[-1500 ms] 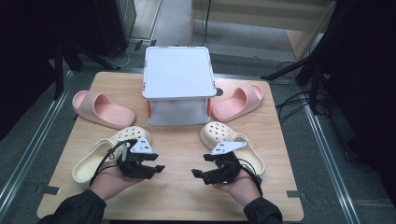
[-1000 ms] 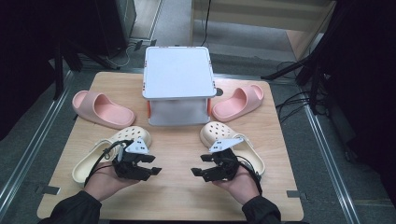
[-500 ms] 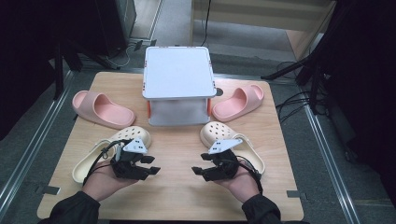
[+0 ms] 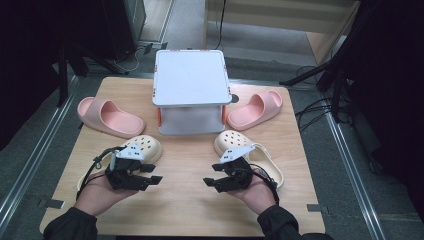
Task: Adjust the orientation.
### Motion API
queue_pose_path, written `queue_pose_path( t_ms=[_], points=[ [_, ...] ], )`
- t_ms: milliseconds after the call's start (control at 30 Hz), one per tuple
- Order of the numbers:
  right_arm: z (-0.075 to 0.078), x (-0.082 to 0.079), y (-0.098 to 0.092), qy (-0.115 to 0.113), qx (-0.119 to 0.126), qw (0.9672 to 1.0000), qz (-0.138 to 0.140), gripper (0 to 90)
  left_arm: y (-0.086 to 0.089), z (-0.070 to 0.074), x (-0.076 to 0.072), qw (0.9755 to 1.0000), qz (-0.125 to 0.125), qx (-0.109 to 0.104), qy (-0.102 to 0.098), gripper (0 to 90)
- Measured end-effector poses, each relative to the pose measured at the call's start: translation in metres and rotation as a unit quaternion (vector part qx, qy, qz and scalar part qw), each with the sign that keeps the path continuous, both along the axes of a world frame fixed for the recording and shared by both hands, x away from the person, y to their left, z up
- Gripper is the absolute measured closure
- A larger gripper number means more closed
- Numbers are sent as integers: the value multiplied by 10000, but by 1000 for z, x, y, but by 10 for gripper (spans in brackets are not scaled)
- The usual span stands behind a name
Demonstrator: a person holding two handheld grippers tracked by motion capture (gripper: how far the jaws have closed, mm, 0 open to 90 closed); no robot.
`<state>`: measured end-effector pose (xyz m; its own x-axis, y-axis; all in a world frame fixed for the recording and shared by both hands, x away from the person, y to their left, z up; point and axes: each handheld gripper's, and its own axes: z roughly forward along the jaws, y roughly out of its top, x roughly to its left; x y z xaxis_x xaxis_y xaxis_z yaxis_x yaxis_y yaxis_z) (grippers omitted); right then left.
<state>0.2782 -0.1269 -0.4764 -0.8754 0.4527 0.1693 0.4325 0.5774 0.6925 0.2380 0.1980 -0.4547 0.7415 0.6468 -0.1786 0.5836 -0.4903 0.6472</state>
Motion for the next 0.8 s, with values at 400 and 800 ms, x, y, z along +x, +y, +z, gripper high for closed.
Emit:
queue_pose_path(
  t_ms=[400,800],
  points=[
    [0,5,9,34,28,9997,234,415,36,10,-13,9995,312,-10,18,533],
    [-1,8,17,23,-56,9994,351,410,72,13,-25,9958,914,67,0,525]
  ],
)
